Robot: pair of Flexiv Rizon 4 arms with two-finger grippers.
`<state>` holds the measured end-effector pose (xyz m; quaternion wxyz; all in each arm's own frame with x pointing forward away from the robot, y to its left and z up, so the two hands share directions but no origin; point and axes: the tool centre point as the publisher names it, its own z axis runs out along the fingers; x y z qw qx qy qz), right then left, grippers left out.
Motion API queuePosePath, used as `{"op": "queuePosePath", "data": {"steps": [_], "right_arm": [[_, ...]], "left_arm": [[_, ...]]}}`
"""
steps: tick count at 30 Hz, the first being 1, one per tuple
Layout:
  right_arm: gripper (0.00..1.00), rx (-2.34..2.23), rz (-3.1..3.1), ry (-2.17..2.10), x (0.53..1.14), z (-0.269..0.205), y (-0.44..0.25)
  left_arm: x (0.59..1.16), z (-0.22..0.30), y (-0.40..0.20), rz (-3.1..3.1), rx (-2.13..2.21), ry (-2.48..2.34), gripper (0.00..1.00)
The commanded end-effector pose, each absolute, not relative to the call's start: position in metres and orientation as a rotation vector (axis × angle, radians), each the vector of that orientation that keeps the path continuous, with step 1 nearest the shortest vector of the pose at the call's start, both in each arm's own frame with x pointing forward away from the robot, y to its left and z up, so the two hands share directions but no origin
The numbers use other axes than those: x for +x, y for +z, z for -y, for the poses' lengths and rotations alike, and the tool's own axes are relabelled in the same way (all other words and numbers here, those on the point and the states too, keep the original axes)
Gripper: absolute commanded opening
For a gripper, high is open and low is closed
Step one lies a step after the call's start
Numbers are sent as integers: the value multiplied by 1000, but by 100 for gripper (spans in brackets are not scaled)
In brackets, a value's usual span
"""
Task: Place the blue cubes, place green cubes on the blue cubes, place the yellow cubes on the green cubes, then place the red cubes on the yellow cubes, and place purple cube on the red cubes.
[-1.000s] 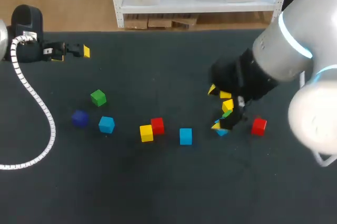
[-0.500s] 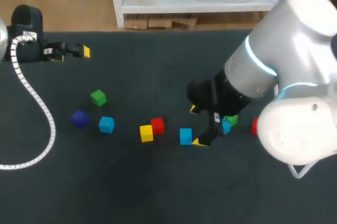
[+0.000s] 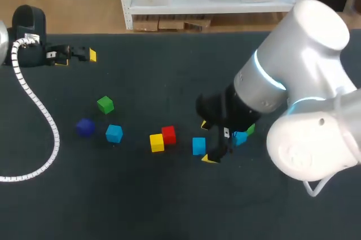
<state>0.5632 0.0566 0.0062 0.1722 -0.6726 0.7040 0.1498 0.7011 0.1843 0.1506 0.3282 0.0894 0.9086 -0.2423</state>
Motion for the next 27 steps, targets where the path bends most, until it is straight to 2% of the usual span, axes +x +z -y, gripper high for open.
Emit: {"op": "queuePosePath", "data": {"steps": [1, 11, 12, 13, 15, 18, 24, 27], "right_arm": [[100, -1909, -1999, 433, 566, -60, 0], [98, -1921, -1997, 468, 568, -65, -7], [90, -1921, -2000, 473, 568, -66, -7], [89, -1923, -2004, 473, 568, -66, -8], [78, -1924, -2006, 474, 569, -66, -8], [52, -1926, -2008, 477, 569, -65, -9], [47, -1932, -2009, 475, 571, -63, -11], [39, -1934, -2008, 474, 572, -63, -11]], "left_arm": [[701, -185, 150, -2377, 234, -636, 100], [701, -185, 150, -2377, 234, -636, 100], [701, -185, 150, -2377, 234, -636, 100], [701, -185, 150, -2377, 234, -636, 100], [701, -185, 150, -2377, 234, -636, 100], [701, -185, 150, -2377, 234, -636, 100], [701, -185, 150, -2377, 234, -636, 100], [701, -185, 150, -2377, 234, -636, 100]]}}
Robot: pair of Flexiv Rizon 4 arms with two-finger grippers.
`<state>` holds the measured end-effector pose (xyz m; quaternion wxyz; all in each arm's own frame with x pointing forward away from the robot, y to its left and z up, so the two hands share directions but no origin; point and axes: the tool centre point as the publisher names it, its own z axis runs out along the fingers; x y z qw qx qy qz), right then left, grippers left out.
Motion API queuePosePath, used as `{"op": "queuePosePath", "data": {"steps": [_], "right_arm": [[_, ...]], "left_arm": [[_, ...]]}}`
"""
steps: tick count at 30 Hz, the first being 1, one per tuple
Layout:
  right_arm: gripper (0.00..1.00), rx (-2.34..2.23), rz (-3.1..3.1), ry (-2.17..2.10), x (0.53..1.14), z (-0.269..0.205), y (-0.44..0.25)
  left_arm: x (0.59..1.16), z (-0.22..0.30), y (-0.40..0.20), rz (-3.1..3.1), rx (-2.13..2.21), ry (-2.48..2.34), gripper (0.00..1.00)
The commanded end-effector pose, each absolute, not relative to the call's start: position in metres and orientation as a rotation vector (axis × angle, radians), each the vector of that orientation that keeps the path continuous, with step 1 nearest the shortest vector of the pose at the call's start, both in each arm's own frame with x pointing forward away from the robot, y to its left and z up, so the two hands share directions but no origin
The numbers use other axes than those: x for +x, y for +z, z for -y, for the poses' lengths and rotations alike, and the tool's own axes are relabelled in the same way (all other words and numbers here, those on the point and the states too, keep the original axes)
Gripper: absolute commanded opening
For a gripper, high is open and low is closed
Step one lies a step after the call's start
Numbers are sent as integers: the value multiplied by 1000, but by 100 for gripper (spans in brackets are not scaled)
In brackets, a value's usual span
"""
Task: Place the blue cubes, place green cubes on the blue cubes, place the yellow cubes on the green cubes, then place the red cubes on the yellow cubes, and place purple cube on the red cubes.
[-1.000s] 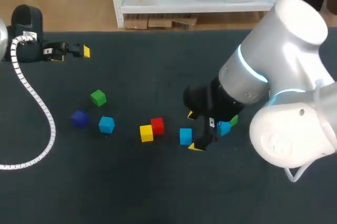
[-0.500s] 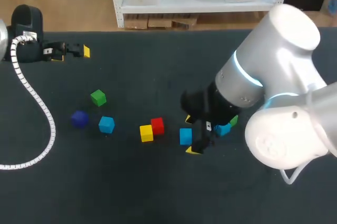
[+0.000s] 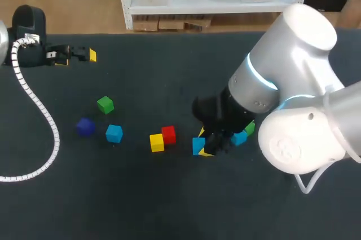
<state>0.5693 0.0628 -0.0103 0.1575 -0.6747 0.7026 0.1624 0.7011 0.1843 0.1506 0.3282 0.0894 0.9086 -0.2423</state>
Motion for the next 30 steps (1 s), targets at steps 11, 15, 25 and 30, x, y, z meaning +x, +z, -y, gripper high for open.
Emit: {"op": "queuePosePath", "data": {"steps": [11, 15, 25, 30], "right_arm": [[0, -1932, -1982, 460, 578, -64, 5], [0, -1934, -1963, 436, 589, -64, 18], [0, -1931, -1938, 395, 626, -63, 30], [0, -1917, -1946, 406, 637, -62, 27]], "left_arm": [[701, -185, 150, -2377, 234, -636, 100], [701, -185, 150, -2377, 234, -636, 100], [701, -185, 150, -2377, 234, -636, 100], [701, -185, 150, -2377, 234, -636, 100]]}}
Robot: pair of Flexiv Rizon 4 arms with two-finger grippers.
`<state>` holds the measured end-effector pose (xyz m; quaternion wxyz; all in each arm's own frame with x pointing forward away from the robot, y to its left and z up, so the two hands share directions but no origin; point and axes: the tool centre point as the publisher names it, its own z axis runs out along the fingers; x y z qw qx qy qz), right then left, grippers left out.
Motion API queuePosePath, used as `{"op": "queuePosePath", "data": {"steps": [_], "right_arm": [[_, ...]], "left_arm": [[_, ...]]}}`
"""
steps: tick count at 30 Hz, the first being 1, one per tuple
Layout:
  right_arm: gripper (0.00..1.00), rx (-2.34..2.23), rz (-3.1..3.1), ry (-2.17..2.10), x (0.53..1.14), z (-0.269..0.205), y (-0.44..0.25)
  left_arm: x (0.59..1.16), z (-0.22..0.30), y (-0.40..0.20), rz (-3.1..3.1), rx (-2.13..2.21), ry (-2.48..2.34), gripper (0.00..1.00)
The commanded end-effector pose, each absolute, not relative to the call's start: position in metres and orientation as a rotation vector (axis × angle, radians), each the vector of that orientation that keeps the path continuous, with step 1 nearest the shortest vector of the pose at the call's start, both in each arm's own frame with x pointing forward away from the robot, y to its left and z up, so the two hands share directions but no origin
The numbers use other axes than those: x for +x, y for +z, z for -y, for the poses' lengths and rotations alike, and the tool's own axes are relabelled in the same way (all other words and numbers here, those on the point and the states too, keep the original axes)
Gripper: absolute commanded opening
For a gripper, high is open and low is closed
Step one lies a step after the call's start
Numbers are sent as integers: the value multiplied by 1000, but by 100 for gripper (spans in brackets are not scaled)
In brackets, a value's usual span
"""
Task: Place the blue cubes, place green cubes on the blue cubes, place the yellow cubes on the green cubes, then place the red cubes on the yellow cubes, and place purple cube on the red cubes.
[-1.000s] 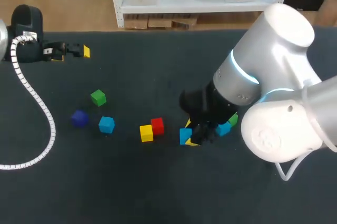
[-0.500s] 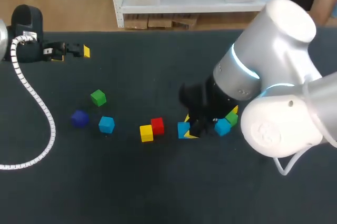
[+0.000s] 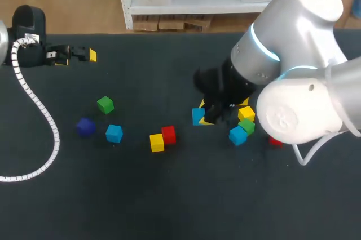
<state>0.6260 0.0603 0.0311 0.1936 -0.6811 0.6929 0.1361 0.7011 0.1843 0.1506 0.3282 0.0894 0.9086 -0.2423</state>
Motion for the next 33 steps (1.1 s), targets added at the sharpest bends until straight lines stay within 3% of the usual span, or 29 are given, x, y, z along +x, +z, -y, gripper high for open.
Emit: {"op": "queuePosePath", "data": {"steps": [1, 33], "right_arm": [[0, -1915, -1947, 407, 639, -62, 26], [0, -1947, -1943, 407, 695, -88, -2]], "left_arm": [[701, -185, 150, -2377, 234, -636, 100], [701, -185, 150, -2377, 234, -636, 100]]}}
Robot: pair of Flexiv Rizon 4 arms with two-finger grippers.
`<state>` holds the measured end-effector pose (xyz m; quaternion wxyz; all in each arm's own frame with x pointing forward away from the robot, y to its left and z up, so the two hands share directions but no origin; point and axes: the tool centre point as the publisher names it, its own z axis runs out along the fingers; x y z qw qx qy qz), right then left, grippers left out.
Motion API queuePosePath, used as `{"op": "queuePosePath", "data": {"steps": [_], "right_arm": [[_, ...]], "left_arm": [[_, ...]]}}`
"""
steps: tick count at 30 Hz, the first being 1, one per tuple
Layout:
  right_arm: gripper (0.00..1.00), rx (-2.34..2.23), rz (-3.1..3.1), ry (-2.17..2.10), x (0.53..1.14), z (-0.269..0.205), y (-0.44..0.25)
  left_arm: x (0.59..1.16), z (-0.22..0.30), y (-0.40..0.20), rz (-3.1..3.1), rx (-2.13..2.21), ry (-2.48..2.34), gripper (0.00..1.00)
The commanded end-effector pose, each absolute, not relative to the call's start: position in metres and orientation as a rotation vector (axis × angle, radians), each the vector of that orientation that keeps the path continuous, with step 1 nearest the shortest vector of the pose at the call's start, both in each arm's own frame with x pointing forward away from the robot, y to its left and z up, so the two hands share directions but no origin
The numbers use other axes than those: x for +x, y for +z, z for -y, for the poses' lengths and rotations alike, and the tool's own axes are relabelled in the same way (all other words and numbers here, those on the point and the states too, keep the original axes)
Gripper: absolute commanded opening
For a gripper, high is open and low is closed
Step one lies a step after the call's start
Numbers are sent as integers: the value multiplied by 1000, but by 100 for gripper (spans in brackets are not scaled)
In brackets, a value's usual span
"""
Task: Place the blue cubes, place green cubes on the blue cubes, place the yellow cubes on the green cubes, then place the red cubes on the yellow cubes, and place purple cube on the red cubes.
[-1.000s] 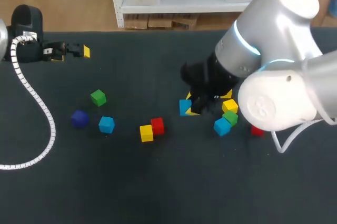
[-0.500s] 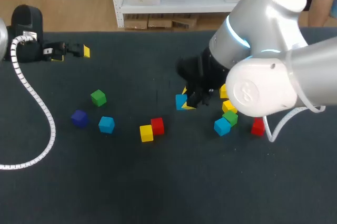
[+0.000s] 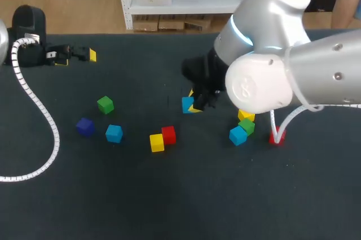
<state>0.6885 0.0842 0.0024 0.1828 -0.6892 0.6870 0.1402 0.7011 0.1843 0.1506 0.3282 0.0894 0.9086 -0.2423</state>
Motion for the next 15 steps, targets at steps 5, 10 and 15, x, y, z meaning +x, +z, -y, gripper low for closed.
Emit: {"op": "queuePosePath", "data": {"steps": [5, 10, 15], "right_arm": [[0, -1928, -1962, 408, 696, -90, -6], [0, -1915, -1970, 411, 697, -91, -9], [0, -1904, -1975, 410, 699, -92, -10]], "left_arm": [[701, -185, 150, -2377, 234, -636, 100], [701, -185, 150, -2377, 234, -636, 100], [701, -185, 150, -2377, 234, -636, 100]]}}
